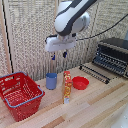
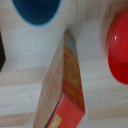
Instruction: Observe the blue drinking vessel close to you. Point your gripping mechanism towards the blue drinking vessel. Softly grip the blue drinking vessel using your gripping mechanism. Move your gripping mechanism and the blue drinking vessel above the receptacle. Let go of the blue drinking vessel into the receptacle.
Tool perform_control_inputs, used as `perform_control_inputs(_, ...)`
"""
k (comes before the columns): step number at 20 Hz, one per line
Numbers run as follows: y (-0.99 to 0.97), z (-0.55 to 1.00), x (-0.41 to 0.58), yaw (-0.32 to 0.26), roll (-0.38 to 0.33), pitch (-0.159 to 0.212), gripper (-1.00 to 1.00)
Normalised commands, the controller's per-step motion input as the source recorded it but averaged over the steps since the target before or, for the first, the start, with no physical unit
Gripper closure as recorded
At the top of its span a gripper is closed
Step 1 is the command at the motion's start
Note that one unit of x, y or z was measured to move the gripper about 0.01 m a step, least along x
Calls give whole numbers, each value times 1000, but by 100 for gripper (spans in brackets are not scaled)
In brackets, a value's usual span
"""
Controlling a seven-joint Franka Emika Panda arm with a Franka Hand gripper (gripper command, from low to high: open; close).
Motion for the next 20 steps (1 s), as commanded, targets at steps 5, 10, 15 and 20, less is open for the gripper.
perform_control_inputs(5, -269, -322, 263, 85, 38, 71, -100)
perform_control_inputs(10, -29, -468, 95, 0, 0, 70, -100)
perform_control_inputs(15, 82, -430, 16, -71, 0, 65, -100)
perform_control_inputs(20, 66, -356, 97, -49, -15, -3, 100)
